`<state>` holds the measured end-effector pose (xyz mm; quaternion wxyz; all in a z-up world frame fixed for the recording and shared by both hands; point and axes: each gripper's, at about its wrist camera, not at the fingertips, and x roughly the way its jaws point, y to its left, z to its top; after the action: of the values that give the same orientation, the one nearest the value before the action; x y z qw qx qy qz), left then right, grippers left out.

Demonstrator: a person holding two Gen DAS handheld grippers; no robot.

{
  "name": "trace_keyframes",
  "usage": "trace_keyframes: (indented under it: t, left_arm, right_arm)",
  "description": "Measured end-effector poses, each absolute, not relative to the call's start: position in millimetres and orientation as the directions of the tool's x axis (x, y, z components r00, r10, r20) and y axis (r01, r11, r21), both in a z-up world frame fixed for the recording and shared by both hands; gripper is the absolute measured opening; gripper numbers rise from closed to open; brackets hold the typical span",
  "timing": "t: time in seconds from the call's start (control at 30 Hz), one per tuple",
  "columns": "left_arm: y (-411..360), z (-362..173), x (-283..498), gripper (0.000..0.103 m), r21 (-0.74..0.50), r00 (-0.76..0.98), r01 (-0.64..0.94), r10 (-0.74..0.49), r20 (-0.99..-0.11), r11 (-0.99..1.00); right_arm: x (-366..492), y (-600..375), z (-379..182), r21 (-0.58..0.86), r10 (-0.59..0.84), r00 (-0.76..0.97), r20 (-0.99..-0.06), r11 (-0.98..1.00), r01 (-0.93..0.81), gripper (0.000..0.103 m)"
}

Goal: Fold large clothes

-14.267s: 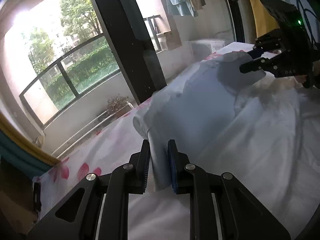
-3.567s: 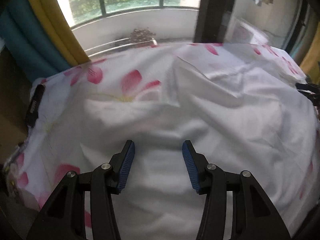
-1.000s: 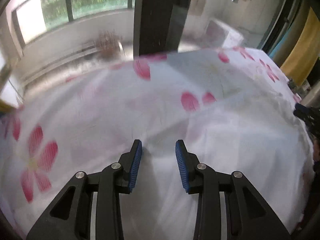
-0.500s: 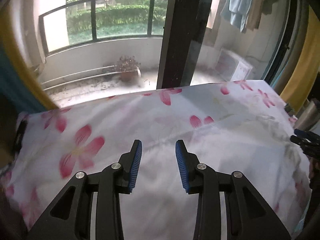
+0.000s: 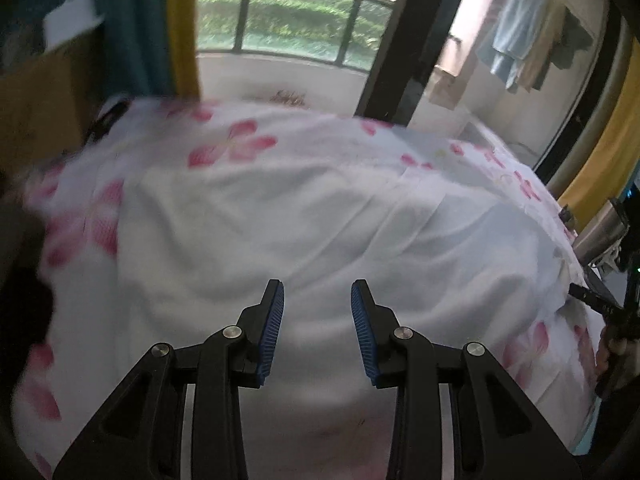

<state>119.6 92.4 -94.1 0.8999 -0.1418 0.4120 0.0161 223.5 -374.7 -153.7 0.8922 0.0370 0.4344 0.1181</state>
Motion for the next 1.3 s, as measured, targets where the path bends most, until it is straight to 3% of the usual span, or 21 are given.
trace_keyframes:
  t: [0.03,0.07,0.1,0.53,1.03,1.3]
  left_arm:
    - [93.4,-98.3,116.1,0.037,-0.246,0.65,-0.156,-0.088,-0.755,0.957]
    - [94.3,-101.3,114.6,0.037,-0.248,0.644,-0.162,-0.088,-0.76,0.955]
    - [95.0,-104.8,111.7,0.037,-0.249,0.638,-0.171,-0.086,-0.765,0.953]
    - [90.4,-107.1,73.4,0.037,-0.208,0.611,-0.19,-0.05,-0.79,0.96]
    - [77.1,-92.3,30.0,0.037,-0.152,0.641,-0.203,0.014,-0.768,0.967]
    - [63.4,-70.7,19.7,0.037,-0.136,0.689,-0.17,0.019,-0.724,0.976]
  right_arm:
    - [221.1,-372.8,-154.3,0.156,0.236,0.604,-0.761,0.971,-0.183,0.052]
    - [219.8,-370.1,-154.7,0.142,0.232,0.609,-0.758,0.971,-0.194,0.016]
    - [220.6,-369.2,-155.4,0.157,0.253,0.597,-0.761,0.965,-0.209,0.01]
    - [197.3,-387.3,-129.6,0.066,0.215,0.627,-0.749,0.965,-0.252,0.008]
    - [172.2,-396.8,-145.2,0.031,0.163,0.611,-0.774,0.975,-0.221,0.009]
    - [164.5,-400.3,-145.8,0.045,0.152,0.61,-0.777,0.981,-0.187,0.021]
